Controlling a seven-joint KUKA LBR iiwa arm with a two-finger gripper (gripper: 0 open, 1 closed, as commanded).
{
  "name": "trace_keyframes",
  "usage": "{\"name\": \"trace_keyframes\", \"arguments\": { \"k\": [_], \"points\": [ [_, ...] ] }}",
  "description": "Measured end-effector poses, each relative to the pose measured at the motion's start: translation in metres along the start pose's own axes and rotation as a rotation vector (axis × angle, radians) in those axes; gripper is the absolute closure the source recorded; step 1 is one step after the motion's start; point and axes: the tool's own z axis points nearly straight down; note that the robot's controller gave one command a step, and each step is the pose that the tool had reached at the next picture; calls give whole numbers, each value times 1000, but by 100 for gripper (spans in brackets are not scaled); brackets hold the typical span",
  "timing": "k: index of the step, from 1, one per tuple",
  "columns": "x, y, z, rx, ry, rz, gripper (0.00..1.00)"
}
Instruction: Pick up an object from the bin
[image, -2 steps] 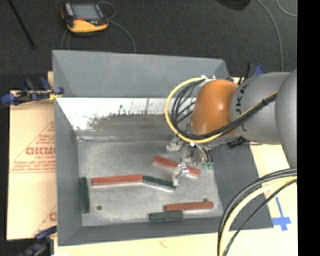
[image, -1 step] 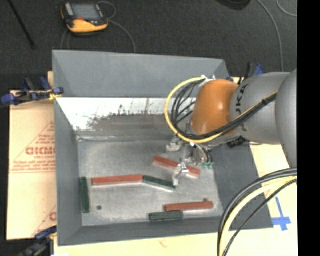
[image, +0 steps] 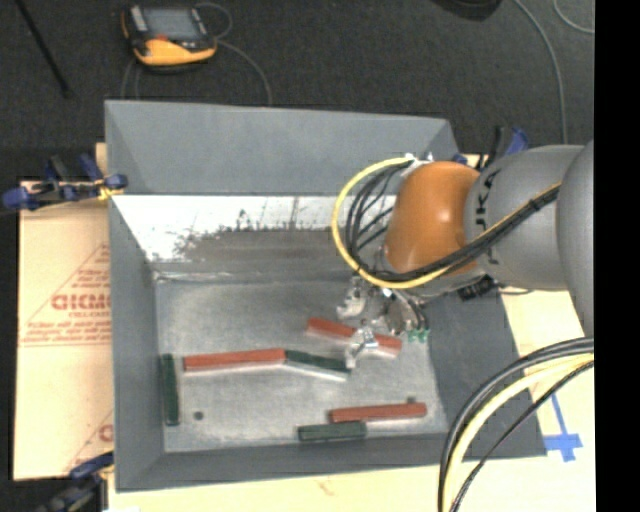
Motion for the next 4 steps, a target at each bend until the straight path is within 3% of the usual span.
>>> {"name": "trace_keyframes", "arguments": {
  "k": [1, 2, 3, 4],
  "points": [
    [9, 0, -46, -1, -4, -40, 100],
    [7, 1, -69, -1, -9, -47, 0],
    [7, 1, -69, -1, -9, -47, 0],
    [8, -4, 11, 0, -9, -177, 100]
  ]
}}
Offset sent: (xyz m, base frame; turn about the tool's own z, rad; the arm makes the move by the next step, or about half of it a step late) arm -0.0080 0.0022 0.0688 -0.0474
